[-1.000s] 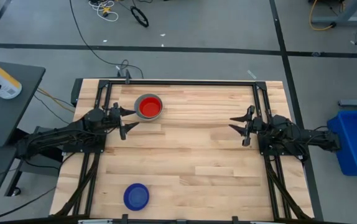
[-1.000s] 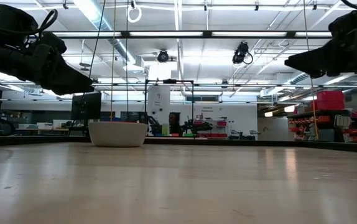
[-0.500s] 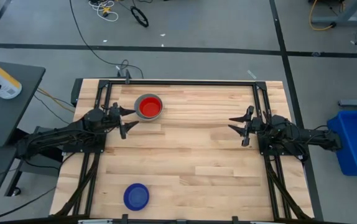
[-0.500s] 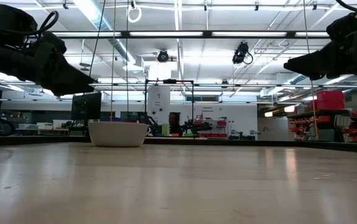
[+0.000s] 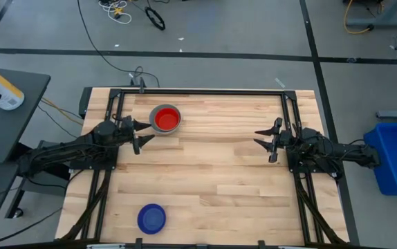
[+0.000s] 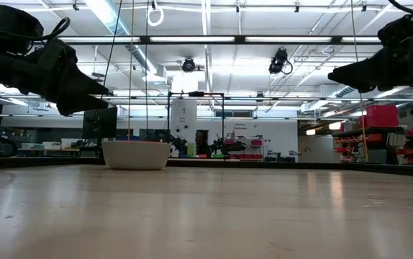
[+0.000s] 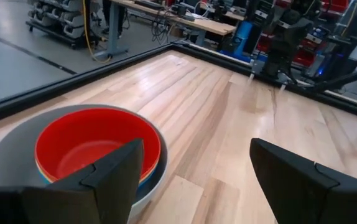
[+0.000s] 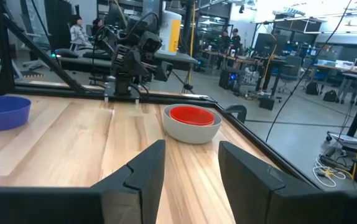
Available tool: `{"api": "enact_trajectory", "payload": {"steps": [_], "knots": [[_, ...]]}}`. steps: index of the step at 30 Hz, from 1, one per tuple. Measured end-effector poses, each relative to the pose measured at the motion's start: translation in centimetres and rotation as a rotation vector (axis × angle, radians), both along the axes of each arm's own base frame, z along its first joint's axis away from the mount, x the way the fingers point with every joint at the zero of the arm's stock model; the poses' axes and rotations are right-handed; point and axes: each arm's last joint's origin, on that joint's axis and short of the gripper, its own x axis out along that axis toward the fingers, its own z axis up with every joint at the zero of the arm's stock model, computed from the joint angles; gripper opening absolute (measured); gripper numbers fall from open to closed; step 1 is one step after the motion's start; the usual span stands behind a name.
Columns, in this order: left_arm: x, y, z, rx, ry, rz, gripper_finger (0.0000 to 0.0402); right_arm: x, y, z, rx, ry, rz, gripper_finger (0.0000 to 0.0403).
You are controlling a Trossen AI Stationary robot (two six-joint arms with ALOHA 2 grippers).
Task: Nest bowls inside each other
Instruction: Stack the blue bowl on the red bowl
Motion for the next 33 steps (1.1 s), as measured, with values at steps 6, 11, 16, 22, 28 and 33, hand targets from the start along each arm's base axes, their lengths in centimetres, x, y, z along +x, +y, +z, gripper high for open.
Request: {"api": "enact_trajectory", "payload": {"steps": [6, 11, 16, 22, 28, 33], "knots": [[0.0, -0.1, 0.0, -0.021, -0.001, -0.04, 0.0304, 0.0, 0.0, 0.0, 0.0, 0.0, 0.001, 0.0162], [0.1, -0.2, 0.0, -0.04, -0.005, -0.082, 0.0304, 0.0, 0.0, 0.0, 0.011, -0.002, 0.007, 0.0156], [0.4, -0.7, -0.2, -0.194, 0.04, -0.245, 0.0304, 0.0, 0.2, 0.0, 0.053, -0.004, 0.052, 0.0159], [0.5, -1.5, -1.2, -0.391, 0.264, -0.311, 0.0304, 0.0, 0.3, -0.2, 0.055, 0.009, 0.103, 0.0167], [1.0, -3.0, -1.0, -0.451, 0.356, -0.381, 0.0304, 0.1, 0.3, -0.2, 0.059, 0.009, 0.103, 0.0163], [1.2, -4.8, -0.5, -0.481, 0.378, -0.442, 0.0304, 0.1, 0.3, -0.2, 0.058, 0.009, 0.103, 0.0157]]}}
